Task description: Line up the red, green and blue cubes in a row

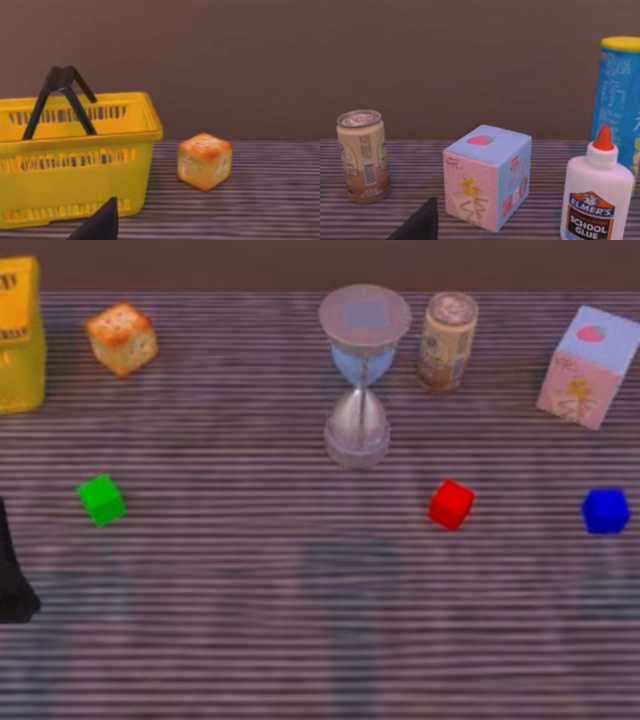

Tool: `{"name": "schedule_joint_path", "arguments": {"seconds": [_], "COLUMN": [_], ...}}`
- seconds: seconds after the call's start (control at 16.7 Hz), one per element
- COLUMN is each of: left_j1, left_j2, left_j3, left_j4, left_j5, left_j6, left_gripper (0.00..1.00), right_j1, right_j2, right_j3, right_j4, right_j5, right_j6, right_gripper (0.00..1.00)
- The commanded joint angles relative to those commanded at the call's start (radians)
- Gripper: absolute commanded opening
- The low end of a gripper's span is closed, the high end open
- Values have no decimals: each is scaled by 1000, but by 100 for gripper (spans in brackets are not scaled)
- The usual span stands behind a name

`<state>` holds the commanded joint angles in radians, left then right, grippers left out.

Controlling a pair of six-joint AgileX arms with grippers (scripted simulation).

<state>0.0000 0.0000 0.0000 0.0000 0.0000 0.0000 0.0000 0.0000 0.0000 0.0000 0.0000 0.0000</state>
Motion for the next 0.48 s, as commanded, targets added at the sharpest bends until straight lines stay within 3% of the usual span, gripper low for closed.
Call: {"name": "schedule_joint_path", "arguments": {"seconds": [0.24,0.48], "left_j1": [0,0], "left_j2": [0,0], "left_j3": [0,0], "left_j4": [0,0], "left_j5": [0,0], "left_j6": [0,0], "left_gripper": [100,100], "right_j1": [7,51], "right_j2": [30,218], "right_j3": [30,213], "right_j4": [-19,-129], "right_j5": [1,2], "right_j6": [-8,-54], "right_gripper": [100,100]}}
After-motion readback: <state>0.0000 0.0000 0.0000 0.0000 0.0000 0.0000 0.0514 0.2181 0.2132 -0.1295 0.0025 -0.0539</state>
